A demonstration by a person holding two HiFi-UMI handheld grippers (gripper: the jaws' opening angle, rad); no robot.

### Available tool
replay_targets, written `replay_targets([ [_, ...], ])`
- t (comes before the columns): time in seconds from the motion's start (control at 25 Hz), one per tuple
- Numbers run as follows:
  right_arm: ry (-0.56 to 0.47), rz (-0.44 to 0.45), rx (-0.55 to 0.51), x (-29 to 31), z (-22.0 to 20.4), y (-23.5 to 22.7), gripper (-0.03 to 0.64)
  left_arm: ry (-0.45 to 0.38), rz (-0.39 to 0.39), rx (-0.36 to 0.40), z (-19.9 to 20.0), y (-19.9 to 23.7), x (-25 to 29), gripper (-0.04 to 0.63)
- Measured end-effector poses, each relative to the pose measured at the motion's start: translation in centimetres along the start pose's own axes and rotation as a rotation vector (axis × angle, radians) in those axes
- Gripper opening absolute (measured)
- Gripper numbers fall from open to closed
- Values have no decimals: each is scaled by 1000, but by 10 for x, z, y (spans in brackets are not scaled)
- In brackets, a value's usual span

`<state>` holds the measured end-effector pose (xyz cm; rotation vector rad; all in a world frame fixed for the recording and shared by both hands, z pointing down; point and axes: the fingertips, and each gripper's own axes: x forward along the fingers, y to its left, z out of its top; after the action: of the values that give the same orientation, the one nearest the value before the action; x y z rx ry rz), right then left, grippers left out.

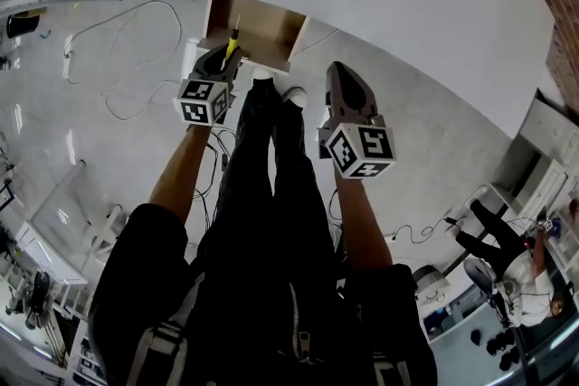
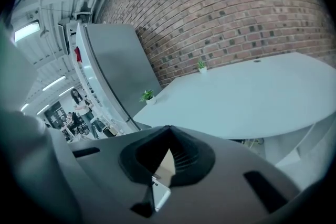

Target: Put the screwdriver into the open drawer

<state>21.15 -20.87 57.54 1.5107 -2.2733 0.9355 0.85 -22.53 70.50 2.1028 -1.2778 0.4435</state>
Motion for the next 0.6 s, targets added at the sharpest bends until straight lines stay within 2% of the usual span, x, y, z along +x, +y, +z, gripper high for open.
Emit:
replay_targets([
  [0.16, 18, 1, 12, 1, -16, 3, 2, 21, 28, 0, -14, 12, 19, 91],
  [0.44, 62, -11, 16, -6, -40, -2, 2, 34, 49, -66, -30, 26, 65, 91],
  [0.6, 80, -26, 15, -11, -55, -7, 2, 47, 70, -78, -43, 34, 90, 91],
])
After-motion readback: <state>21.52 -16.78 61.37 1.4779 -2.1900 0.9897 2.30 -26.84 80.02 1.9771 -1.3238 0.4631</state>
